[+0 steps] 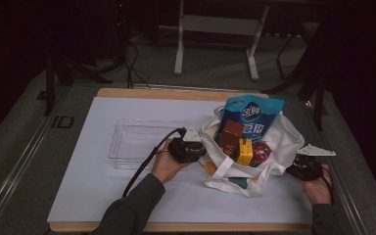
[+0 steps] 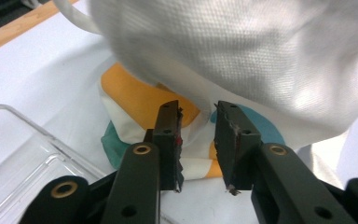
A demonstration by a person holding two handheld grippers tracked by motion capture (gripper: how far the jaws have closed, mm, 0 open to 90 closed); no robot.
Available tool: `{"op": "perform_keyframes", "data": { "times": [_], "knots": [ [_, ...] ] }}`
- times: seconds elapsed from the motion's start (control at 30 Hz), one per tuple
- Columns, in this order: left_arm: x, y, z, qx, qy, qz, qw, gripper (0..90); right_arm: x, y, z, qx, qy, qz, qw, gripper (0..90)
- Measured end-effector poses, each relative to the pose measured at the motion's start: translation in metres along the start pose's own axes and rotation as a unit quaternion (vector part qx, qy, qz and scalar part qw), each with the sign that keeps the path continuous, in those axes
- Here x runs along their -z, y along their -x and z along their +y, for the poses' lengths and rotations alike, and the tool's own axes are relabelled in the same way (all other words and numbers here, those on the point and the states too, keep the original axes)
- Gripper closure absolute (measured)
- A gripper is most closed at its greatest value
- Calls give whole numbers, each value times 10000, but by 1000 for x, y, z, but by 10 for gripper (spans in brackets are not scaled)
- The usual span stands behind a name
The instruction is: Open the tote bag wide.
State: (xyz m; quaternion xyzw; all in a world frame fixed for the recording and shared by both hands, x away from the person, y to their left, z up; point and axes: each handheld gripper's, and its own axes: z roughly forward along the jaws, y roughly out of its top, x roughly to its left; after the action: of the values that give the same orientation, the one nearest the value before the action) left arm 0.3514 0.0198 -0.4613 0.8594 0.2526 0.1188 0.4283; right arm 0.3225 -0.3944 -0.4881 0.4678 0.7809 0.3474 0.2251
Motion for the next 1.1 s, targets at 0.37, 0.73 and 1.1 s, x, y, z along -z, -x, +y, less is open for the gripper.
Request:
{"op": "perform_keyframes", "data": {
  "times": [0.37,0.73,1.1],
  "knots": [
    [28,-5,0,72,273,-28,9996,626,27,6,0,-78,140,98,9998,570],
    [48,-13,5,231,502,-45,9985,566,60,14,9,-150,413,265,9987,504],
    [65,-14,26,242,814,-18,9964,537,73,20,33,-225,710,234,9969,456]
  ]
}}
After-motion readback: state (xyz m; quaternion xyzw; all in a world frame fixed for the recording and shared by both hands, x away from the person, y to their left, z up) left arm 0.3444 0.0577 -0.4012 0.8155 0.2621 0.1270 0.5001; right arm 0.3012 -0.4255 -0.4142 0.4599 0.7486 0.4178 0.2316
